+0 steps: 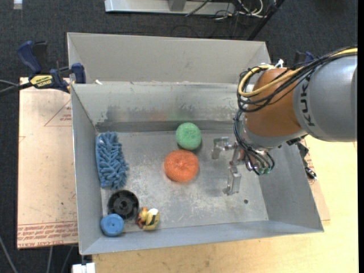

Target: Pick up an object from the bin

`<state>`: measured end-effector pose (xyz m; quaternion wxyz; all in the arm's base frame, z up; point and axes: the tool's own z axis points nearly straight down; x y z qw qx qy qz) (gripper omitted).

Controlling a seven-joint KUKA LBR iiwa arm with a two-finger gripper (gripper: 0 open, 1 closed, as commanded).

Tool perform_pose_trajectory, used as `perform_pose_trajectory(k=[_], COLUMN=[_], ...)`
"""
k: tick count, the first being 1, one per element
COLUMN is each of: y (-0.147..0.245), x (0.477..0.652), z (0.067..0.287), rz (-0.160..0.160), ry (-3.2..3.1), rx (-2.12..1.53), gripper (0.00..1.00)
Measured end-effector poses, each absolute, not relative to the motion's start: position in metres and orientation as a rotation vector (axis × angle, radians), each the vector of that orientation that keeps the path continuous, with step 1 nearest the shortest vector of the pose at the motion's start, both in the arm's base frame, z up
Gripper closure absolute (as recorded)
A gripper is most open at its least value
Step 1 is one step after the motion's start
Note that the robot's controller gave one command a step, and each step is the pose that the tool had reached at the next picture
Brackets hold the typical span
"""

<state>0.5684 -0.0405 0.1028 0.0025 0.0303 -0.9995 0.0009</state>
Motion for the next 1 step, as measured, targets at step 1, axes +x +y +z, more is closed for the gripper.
perform_pose_trajectory(k=[1], y=[-0.0138], x=[0.5943], z=[0.1082], rz=[-0.009], ry=[-3.151], rx=[-0.052], gripper=[0.00])
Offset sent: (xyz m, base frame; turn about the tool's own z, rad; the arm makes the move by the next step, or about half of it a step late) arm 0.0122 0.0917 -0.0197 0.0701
